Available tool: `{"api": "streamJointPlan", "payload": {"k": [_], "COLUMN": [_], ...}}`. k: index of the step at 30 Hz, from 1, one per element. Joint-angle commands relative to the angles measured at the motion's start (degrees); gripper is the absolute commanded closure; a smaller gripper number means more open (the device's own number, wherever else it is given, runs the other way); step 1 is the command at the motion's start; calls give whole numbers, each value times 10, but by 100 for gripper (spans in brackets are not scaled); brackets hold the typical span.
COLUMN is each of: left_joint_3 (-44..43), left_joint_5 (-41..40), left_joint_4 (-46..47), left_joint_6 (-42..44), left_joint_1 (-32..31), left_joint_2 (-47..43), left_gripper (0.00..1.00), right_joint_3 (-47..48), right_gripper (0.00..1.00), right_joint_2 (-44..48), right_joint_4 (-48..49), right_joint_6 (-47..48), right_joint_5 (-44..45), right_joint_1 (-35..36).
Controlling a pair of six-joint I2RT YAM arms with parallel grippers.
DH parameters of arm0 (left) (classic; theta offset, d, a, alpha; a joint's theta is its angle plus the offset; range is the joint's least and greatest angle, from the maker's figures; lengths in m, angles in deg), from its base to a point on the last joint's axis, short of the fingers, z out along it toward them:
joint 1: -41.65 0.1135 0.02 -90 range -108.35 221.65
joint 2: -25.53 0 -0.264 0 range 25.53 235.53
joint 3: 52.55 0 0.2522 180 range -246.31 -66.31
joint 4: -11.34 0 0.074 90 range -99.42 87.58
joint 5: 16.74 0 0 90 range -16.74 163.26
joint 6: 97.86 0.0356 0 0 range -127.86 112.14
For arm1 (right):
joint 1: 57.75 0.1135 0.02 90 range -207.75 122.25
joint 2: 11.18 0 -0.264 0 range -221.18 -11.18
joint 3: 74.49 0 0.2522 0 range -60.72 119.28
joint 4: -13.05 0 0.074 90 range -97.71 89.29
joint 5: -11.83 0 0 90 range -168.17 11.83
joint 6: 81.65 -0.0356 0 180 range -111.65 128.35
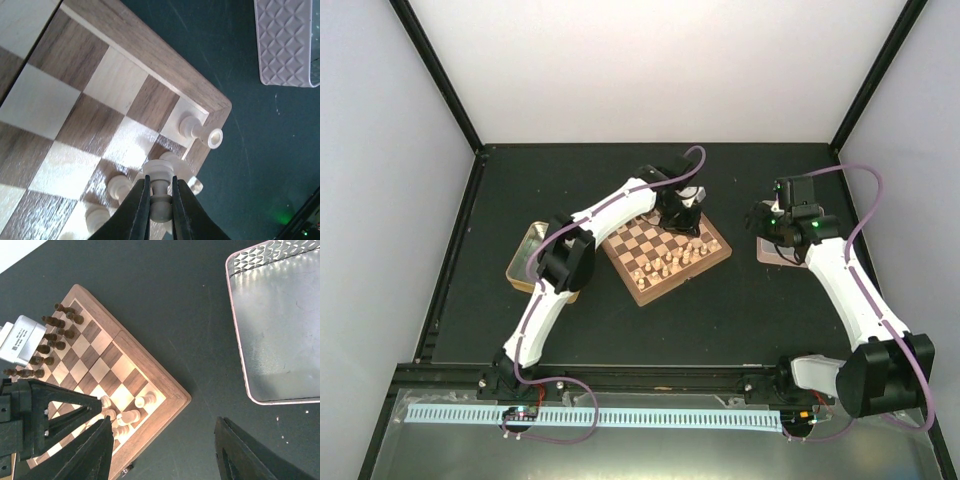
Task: Set up the chess pieces on the board
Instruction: Place the chess piece on the chessboard.
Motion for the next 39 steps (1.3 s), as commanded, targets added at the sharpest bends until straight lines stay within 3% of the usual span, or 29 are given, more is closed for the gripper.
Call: {"api": "streamJointPlan", "payload": {"k": [1, 10, 19, 27, 39], "left_joint_3": [-28, -30, -31, -30, -28], "left_joint_5": [6, -1, -13, -10, -20], "left_joint_4": [31, 38, 43, 46, 54], "left_joint_6": [-9, -2, 1, 3, 6], "left_joint_1": [-4, -3, -3, -2, 31], "left_joint_2": [21, 40, 38, 29, -62], "left_gripper": [90, 88, 79, 80, 61], "right_joint_3": [-7, -11, -9, -8, 9], "right_gripper": [43, 43, 43, 43, 43], "right_joint_2": [12, 14, 11, 9, 1], "right_joint_4": [-5, -7, -6, -3, -2], "right_joint_6": [11, 10, 10, 9, 25], "right_joint_5": [11, 9, 7, 0, -25], "right_joint_1": [-2, -2, -2, -2, -1]}}
